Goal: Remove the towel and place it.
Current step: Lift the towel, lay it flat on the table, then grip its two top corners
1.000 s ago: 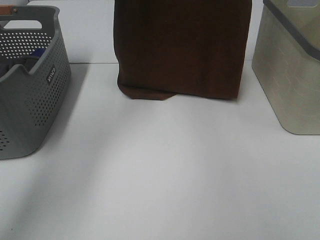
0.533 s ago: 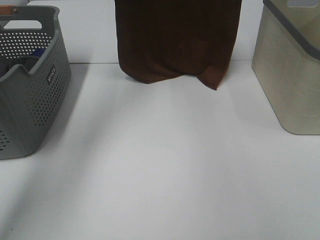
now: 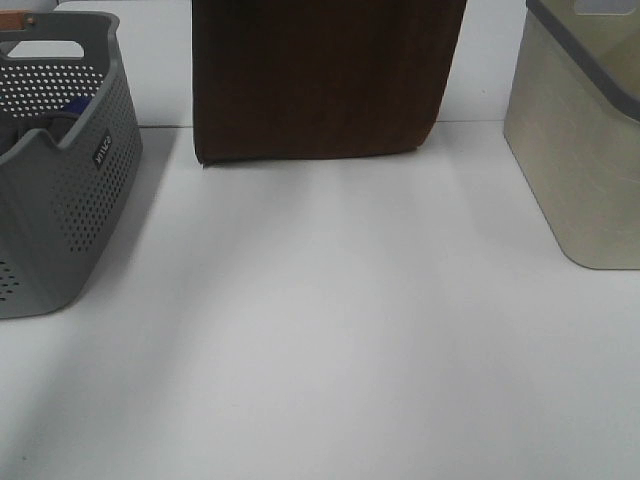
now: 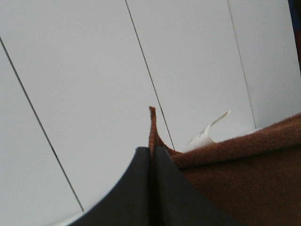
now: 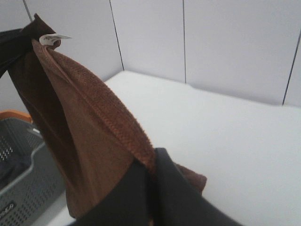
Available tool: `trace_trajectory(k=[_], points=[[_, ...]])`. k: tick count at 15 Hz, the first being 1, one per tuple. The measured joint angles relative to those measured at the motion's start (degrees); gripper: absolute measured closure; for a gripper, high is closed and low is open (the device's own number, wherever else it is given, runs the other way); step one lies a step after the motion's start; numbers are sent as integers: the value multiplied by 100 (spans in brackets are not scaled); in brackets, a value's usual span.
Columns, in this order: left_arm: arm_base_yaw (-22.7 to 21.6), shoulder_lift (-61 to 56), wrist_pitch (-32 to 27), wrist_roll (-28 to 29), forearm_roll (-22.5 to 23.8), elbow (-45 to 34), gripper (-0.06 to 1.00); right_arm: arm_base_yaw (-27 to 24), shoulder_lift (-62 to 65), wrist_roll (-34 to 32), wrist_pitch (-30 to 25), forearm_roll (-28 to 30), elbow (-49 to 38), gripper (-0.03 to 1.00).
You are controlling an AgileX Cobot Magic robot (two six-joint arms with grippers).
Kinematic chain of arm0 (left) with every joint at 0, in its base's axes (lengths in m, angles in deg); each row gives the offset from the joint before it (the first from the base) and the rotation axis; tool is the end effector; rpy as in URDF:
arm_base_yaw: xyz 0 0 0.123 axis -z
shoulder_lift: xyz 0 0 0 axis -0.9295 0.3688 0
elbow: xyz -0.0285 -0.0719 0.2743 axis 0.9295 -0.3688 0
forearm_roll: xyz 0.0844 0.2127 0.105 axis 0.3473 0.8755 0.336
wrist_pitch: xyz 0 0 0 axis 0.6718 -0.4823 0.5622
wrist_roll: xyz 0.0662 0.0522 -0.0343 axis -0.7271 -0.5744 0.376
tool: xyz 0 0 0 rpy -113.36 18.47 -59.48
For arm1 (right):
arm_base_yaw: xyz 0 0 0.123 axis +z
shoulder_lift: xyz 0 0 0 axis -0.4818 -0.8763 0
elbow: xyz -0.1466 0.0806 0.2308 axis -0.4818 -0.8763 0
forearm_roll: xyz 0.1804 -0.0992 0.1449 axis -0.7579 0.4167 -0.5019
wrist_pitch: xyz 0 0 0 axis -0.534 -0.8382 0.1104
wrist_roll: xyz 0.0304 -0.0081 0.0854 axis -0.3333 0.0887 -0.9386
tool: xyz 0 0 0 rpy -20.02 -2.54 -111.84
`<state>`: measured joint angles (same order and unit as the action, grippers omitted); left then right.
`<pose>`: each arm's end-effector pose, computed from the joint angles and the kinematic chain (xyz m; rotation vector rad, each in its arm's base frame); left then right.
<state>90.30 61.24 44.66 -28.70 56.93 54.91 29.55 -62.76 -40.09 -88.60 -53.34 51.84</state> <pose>0.4952 -0.1957 0.4134 0.4417 1.3738 -0.0542 0.4304 0.0544 0.4562 -0.4577 1.8153 0.4950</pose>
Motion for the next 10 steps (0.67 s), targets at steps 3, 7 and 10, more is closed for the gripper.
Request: trace_trajectory(k=[3,7,10], points=[[372,-149,-2355,-17,-149,0,94,0,0,-1346,-1289,1060,0,97],[550,-235,-4652,-11,-785,0,94,0,0,-2045,-2189,1197,-109,97],[550,-241,-6096,52,-1513,0,94,0,166,-2492,-2217,1283,-963,97]])
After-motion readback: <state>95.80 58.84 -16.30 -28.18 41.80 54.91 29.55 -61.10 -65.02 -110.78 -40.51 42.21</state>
